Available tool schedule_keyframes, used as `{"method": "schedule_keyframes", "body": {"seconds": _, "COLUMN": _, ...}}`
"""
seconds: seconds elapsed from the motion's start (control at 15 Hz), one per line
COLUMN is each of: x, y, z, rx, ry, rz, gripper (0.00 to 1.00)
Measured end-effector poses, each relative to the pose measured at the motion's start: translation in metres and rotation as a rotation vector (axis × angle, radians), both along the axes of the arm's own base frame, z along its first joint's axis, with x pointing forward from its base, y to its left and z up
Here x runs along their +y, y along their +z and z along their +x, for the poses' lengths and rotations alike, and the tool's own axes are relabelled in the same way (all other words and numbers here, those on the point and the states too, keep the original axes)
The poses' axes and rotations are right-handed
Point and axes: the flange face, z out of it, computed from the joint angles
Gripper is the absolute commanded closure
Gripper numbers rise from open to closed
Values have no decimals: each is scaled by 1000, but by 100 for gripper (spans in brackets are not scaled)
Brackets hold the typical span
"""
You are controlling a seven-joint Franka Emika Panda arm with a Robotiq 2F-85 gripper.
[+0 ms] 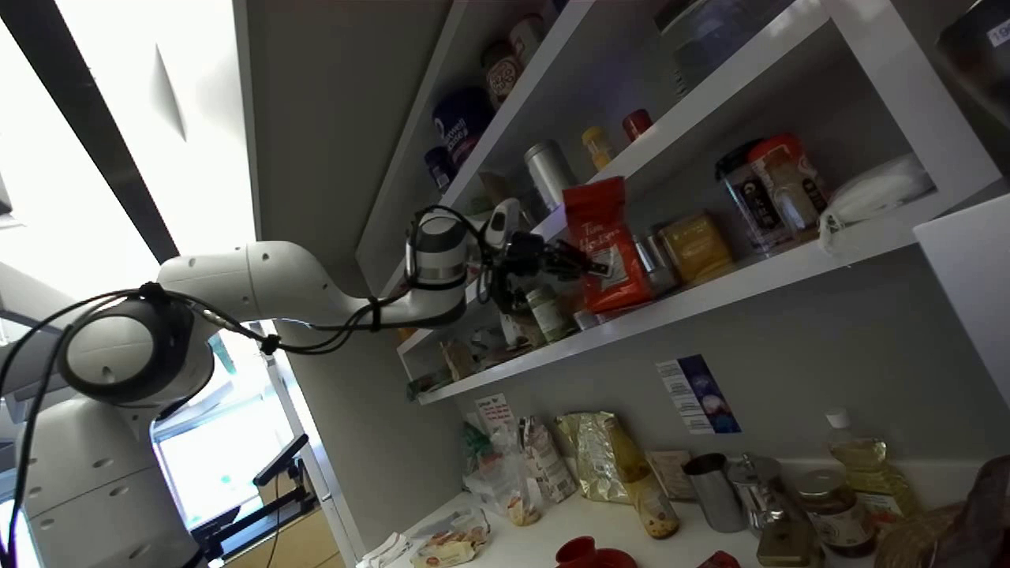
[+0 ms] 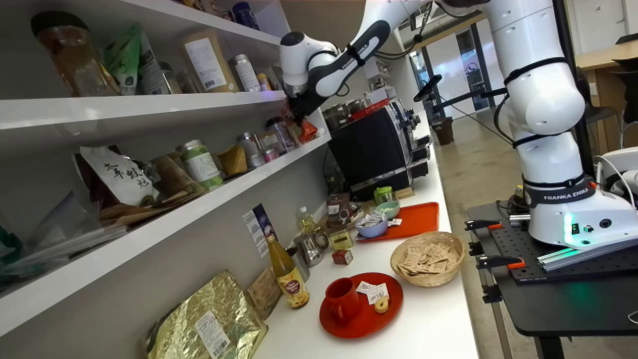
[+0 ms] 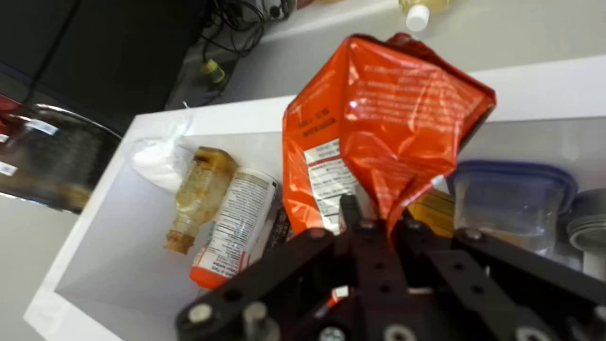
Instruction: Put the orange bag on the counter
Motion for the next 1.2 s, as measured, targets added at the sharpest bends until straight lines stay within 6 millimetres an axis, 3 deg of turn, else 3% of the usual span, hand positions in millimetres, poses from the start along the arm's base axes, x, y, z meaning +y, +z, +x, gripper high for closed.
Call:
{"method": "schedule_keyframes", "body": {"seconds": 0.33, "x": 113, "y": 7, "z": -68, "rx": 123, "ry": 12, "rz": -2, "gripper": 99}}
{"method": "schedule_keyframes", "body": {"seconds": 0.67, "x": 252, "y": -27, "z": -110, "rx": 159, "ry": 219, "rz": 82, "gripper": 99}}
{"method": "schedule_keyframes", "body": {"seconds": 0.93, "x": 327, "y": -74, "z": -113, "rx": 166, "ry": 425, "rz": 168, "gripper": 99}}
{"method": "schedule_keyframes", "body": {"seconds": 1.2, "x": 371, "y": -146, "z": -94, "rx": 189, "ry": 585, "rz": 251, "gripper": 99}}
